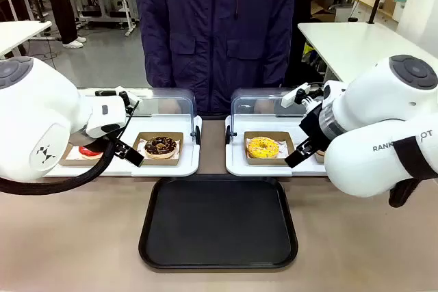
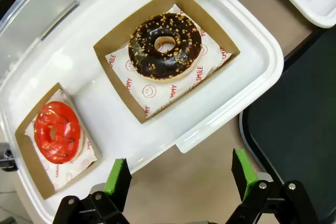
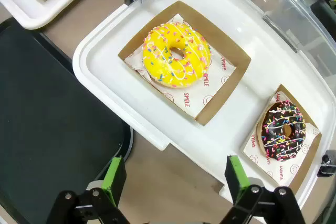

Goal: Move the fourth donut from the left to the tray.
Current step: Pick up the Paper togo box containing the Donut indicated by the person and place it on the Handle tray.

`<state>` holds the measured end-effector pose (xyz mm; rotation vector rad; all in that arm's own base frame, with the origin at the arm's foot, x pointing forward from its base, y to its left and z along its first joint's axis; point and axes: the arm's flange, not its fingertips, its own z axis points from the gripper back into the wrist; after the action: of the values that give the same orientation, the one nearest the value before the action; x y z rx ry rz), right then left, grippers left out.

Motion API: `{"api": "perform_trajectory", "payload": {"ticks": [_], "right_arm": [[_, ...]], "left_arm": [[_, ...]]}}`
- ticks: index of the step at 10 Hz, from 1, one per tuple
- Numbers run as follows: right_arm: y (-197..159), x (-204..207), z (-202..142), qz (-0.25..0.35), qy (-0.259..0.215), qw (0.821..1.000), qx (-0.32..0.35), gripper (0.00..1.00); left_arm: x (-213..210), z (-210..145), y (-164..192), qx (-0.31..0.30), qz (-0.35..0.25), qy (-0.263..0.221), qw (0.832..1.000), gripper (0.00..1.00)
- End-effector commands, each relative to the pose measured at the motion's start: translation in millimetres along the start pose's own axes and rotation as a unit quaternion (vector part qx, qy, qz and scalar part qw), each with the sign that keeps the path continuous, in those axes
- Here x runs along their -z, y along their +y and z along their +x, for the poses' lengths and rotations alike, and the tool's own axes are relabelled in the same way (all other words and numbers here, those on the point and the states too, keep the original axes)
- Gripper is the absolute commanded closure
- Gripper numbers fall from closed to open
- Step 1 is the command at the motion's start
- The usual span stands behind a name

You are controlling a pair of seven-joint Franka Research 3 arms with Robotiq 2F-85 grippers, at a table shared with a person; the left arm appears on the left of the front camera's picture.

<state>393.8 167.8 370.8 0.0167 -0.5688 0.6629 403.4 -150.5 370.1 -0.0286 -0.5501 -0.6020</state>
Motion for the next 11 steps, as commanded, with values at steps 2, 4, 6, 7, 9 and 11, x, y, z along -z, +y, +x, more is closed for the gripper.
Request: {"api": "perform_trajectory", "payload": {"ticks": [2,4,6,7,9,11], "right_arm": [[0.0,0.0,0.0,0.0,0.0,1.0,0.0,0.0],[0.0,0.0,0.0,0.0,0.0,1.0,0.0,0.0],[0.0,0.0,0.0,0.0,0.0,1.0,0.0,0.0],[0.0,0.0,0.0,0.0,0.0,1.0,0.0,0.0],[0.0,0.0,0.0,0.0,0.0,1.0,0.0,0.0],[-10.9,-23.9,15.5,0.006,-0.014,1.0,0.004,0.0]], "left_arm": [[-0.2,0.1,0.0,0.0,0.0,0.0,1.0,0.0],[-0.2,0.1,0.0,0.0,0.0,0.0,1.0,0.0],[-0.2,0.1,0.0,0.0,0.0,0.0,1.0,0.0],[-0.2,0.1,0.0,0.0,0.0,0.0,1.0,0.0],[-0.2,0.1,0.0,0.0,0.0,0.0,1.0,0.0],[-24.9,15.8,7.3,0.002,-0.012,-0.01,1.0,0.0]]}}
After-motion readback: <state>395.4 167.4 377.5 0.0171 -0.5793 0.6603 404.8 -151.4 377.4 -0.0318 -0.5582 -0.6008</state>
